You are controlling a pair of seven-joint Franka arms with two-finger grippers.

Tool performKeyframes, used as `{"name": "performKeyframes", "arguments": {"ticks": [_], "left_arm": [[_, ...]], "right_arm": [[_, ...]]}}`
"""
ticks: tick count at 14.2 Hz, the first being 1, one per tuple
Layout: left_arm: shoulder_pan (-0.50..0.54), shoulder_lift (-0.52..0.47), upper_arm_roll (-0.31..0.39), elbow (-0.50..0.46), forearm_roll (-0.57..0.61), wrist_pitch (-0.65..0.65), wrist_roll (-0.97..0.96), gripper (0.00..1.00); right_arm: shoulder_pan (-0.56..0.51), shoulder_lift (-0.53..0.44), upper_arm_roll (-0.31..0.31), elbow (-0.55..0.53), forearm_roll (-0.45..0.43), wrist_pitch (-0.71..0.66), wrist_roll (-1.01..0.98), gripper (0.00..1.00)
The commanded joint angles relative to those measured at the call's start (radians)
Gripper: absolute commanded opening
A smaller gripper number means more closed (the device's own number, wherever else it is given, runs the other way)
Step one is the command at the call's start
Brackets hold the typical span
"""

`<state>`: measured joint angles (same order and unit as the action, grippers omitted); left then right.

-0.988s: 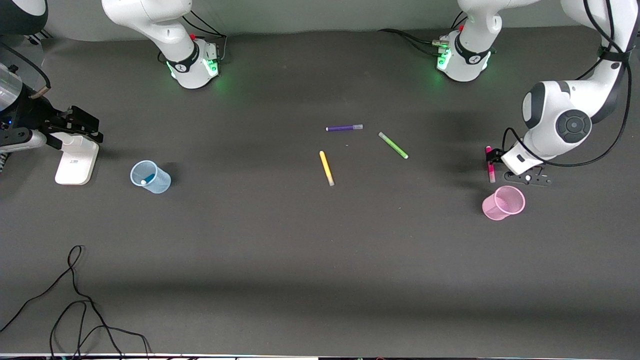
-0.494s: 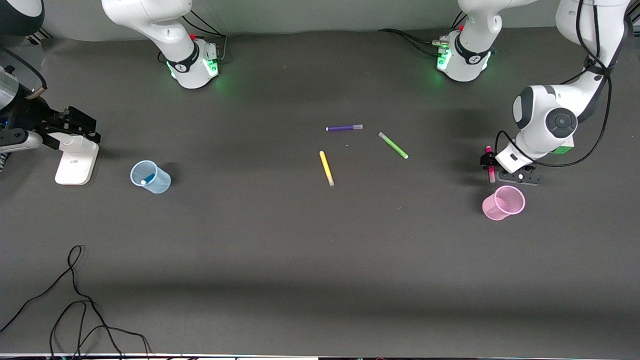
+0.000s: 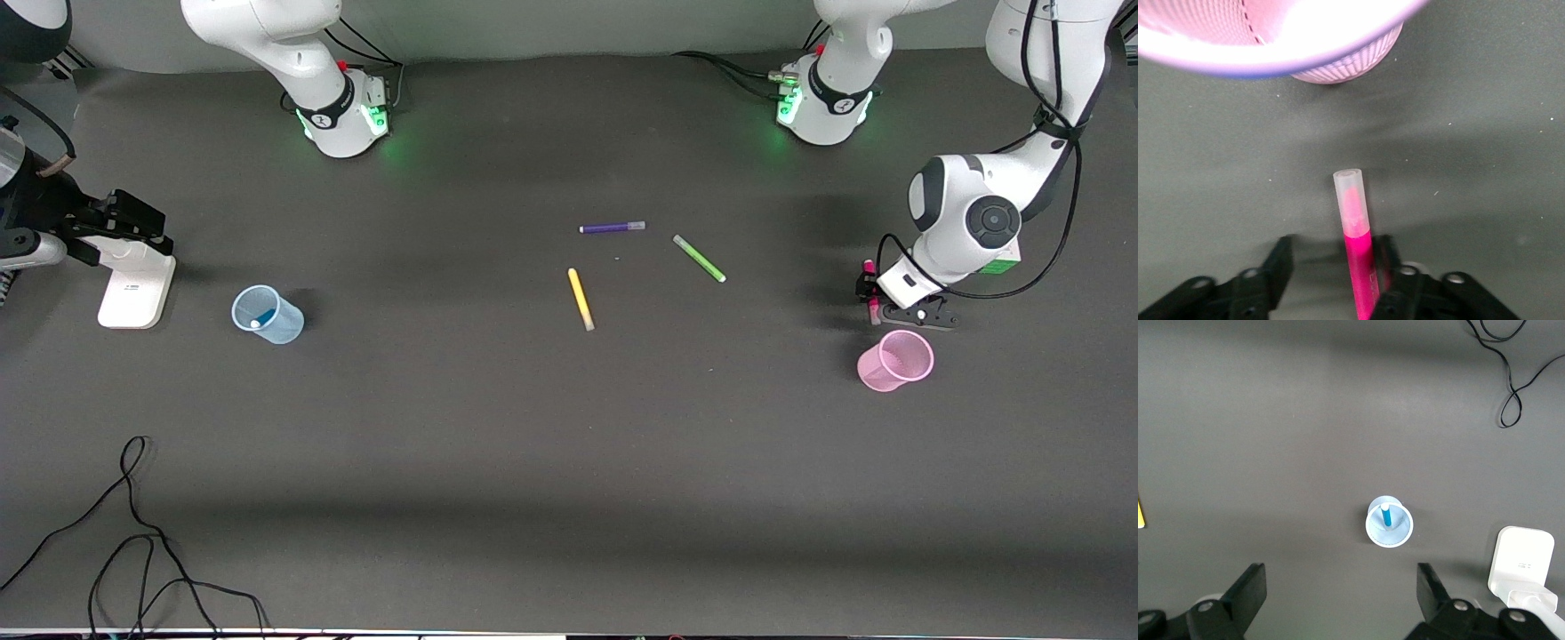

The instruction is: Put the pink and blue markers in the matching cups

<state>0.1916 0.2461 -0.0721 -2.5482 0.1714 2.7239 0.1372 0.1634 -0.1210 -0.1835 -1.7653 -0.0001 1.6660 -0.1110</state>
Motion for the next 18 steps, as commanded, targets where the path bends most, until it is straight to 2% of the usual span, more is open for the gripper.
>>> {"name": "performKeyframes", "arguments": {"ticks": [1,3,4,8,9,11,13,16,18], "left_arm": [[0.005,-0.005,-0.005,-0.012,-0.001,0.011,0.013,0.25],[0.005,-0.005,-0.005,-0.012,-0.001,0.01,0.013,0.07],[0.003,-0.005,-0.005,-0.012,-0.001,0.008,0.013,0.02],[0.003,-0.019,-0.005,-0.004,-0.001,-0.016,0.018,0.0],[0.003,-0.037,-0.006,0.009,-0.001,-0.07,0.016,0.0],[0.003,-0.085,-0.008,0.081,-0.001,-0.261,0.021,0.0],[-0.01,-0.091,-0.014,0.222,-0.003,-0.527,0.019,0.0],[-0.037,-0.059,-0.015,0.426,-0.009,-0.822,0.018,0.0],[-0.049,0.014,-0.015,0.587,-0.024,-0.984,0.009,0.0]], "right_arm": [[-0.001,0.02,-0.007,0.04,0.015,-0.02,-0.018,1.0],[-0.001,0.024,-0.007,0.038,0.014,-0.02,-0.019,1.0],[-0.001,0.024,-0.007,0.04,0.015,-0.02,-0.018,1.0],[-0.001,0.029,-0.008,0.04,0.014,-0.022,-0.019,1.0],[-0.001,0.029,-0.008,0.04,0.015,-0.022,-0.019,1.0],[-0.001,0.027,-0.014,0.04,0.015,-0.022,-0.018,1.0],[-0.001,0.026,-0.019,0.05,0.015,-0.022,-0.016,1.0],[-0.001,0.027,-0.021,0.052,0.015,-0.023,-0.018,1.0],[-0.001,0.029,-0.021,0.052,0.015,-0.023,-0.018,1.0]]}}
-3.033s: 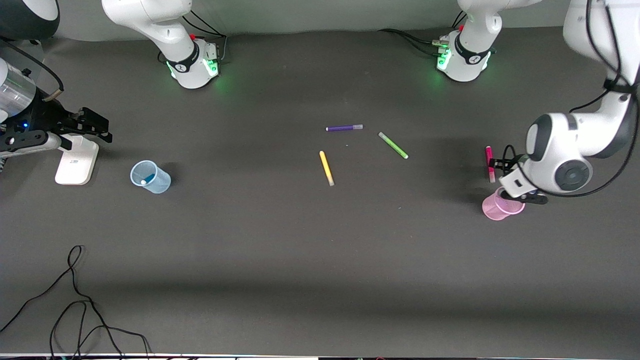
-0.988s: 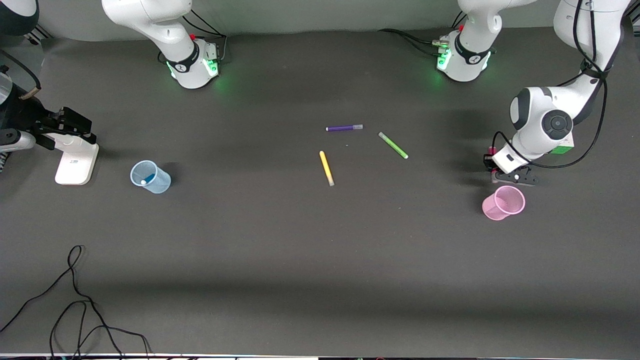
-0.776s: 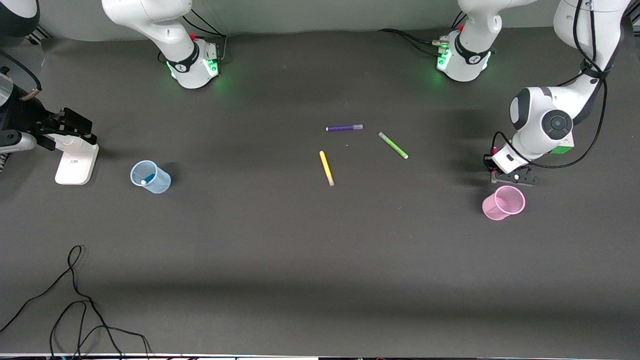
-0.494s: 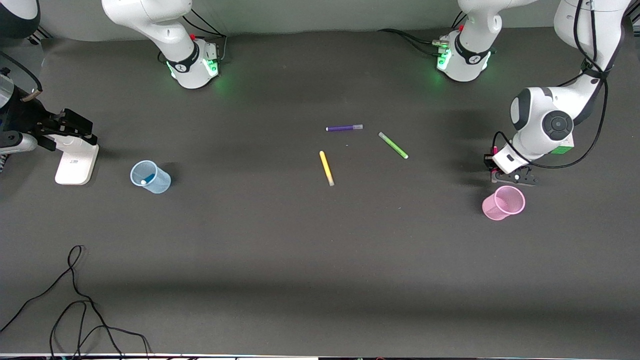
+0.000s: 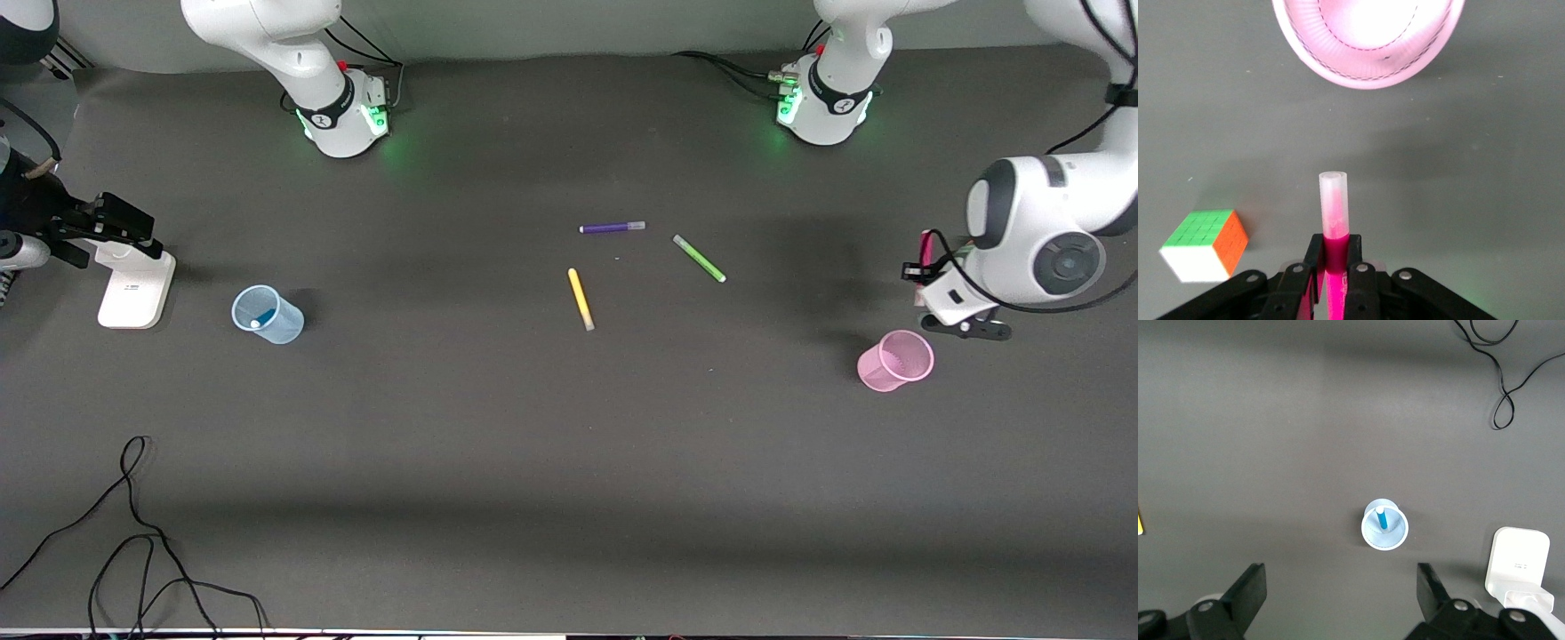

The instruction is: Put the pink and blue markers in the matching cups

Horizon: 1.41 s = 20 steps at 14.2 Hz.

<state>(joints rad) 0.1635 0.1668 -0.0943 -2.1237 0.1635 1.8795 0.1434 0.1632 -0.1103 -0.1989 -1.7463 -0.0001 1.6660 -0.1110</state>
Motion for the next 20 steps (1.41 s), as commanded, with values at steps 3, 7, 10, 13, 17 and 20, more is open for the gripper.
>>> {"name": "performKeyframes", "arguments": {"ticks": [3,7,10,13,17,20], "left_arm": [[-0.065,0.264,0.008,0.431,-0.019,-0.319,-0.018,0.0],[-0.091,0.472,0.008,0.684,-0.019,-0.445,-0.048,0.0],[-0.091,0.539,0.008,0.737,-0.016,-0.436,-0.053,0.0],[-0.091,0.553,0.008,0.74,-0.015,-0.419,-0.064,0.0],[-0.09,0.557,0.008,0.74,-0.016,-0.413,-0.061,0.65],[-0.09,0.556,0.008,0.74,-0.016,-0.413,-0.059,1.0]], "right_arm": [[-0.001,0.018,-0.005,0.033,0.015,-0.023,-0.016,1.0],[-0.001,0.02,-0.005,0.033,0.015,-0.023,-0.018,1.0],[-0.001,0.027,-0.005,0.033,0.015,-0.023,-0.018,1.0],[-0.001,0.031,-0.005,0.034,0.015,-0.023,-0.018,1.0],[0.001,0.035,-0.002,0.031,0.015,-0.023,-0.019,1.0],[-0.001,0.032,-0.019,0.037,0.017,-0.023,-0.016,1.0]]}}
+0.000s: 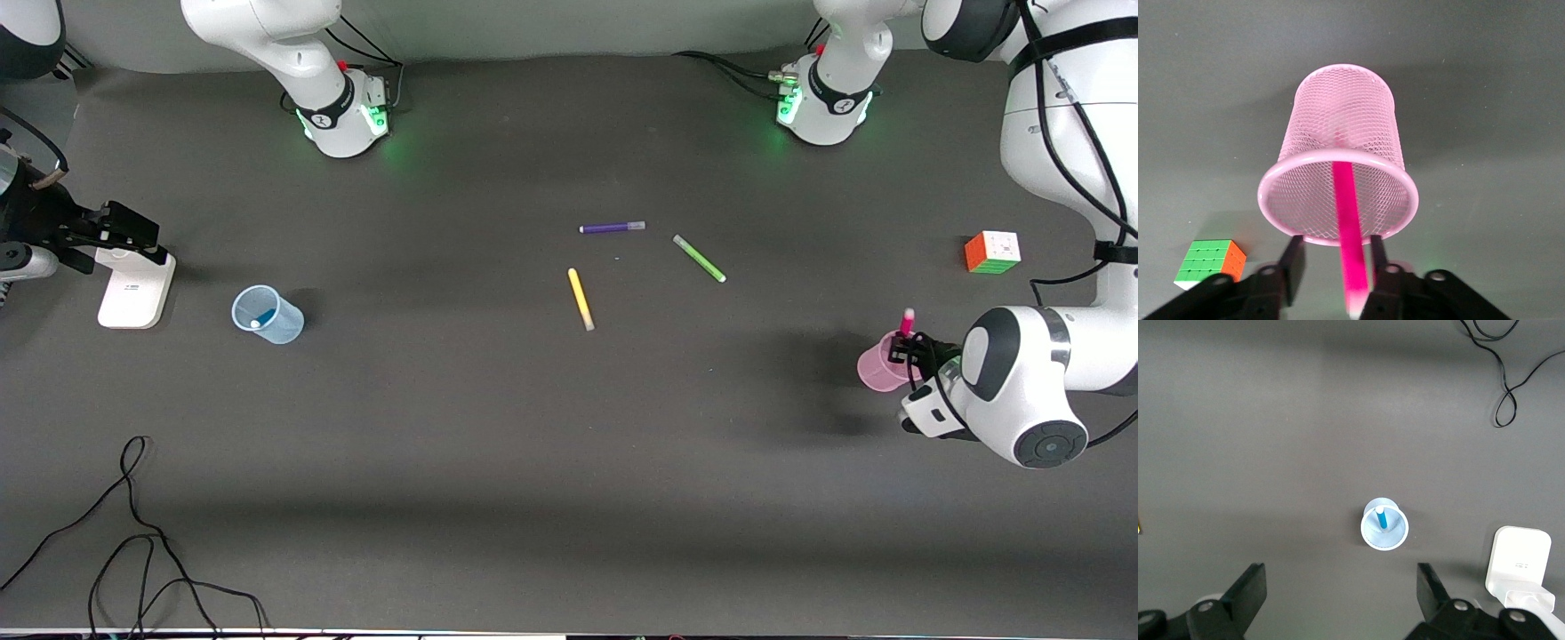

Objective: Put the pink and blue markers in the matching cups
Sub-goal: 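Open the left gripper to release the pink marker in the cup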

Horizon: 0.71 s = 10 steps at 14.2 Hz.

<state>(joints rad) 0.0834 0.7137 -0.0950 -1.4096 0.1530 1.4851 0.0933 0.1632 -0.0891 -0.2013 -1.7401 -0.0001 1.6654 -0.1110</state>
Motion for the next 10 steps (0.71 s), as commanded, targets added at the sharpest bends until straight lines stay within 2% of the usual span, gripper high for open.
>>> {"name": "performKeyframes", "arguments": {"ticks": [1,5,8,10], "left_arm": [[-0.01,0.007,0.009,0.026,-0.006,-0.02,-0.01,1.0],[0.012,-0.049,0.011,0.04,-0.035,-0.04,-0.024,1.0],[0.022,-0.192,0.012,-0.021,-0.044,-0.022,-0.012,1.0],[0.022,-0.331,0.011,-0.128,-0.052,0.065,-0.01,1.0]], "right_arm": [[-0.001,0.012,-0.02,0.036,0.018,-0.022,-0.015,1.0],[0.001,0.02,-0.02,0.036,0.018,-0.022,-0.015,1.0],[0.002,0.025,-0.02,0.036,0.023,-0.022,-0.015,1.0],[0.006,0.026,-0.013,0.034,0.045,-0.022,-0.018,1.0]]}}
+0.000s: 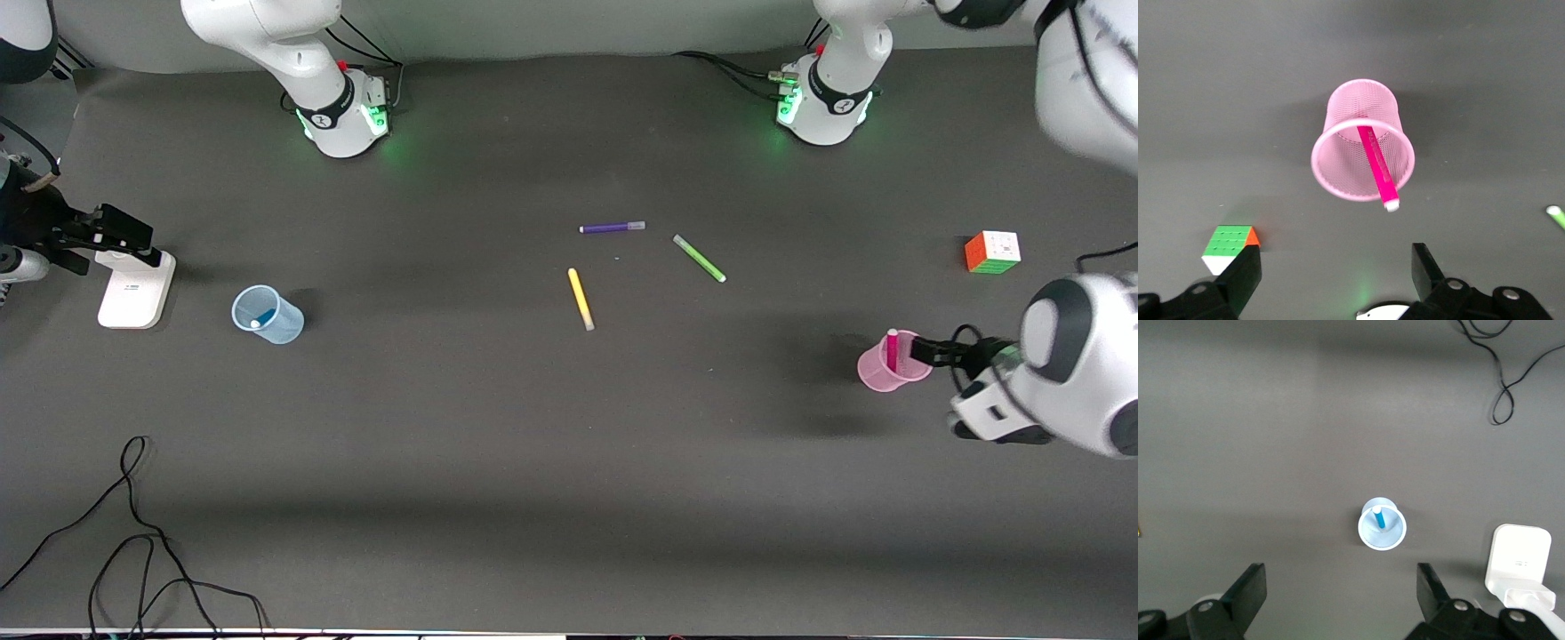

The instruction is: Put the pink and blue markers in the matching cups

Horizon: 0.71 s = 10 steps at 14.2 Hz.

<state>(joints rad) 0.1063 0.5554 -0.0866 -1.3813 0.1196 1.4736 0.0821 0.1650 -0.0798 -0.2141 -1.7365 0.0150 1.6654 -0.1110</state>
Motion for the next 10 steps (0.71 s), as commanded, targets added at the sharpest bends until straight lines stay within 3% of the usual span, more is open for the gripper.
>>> {"name": "performKeyframes", "arguments": {"ticks": [1,4,10], "left_arm": [[0.0,-0.243,0.002,-0.221,-0.021,0.123,-0.001,1.0],[-0.004,-0.406,0.001,-0.346,-0.026,0.177,0.001,1.0],[-0.063,-0.528,0.019,-0.316,-0.092,0.088,0.008,1.0]], "right_arm": [[0.002,0.015,-0.002,0.029,0.031,-0.015,-0.019,1.0],[0.004,0.017,-0.002,0.014,0.034,0.025,-0.012,1.0],[0.007,-0.003,-0.001,-0.005,0.031,0.031,-0.004,1.0]]}}
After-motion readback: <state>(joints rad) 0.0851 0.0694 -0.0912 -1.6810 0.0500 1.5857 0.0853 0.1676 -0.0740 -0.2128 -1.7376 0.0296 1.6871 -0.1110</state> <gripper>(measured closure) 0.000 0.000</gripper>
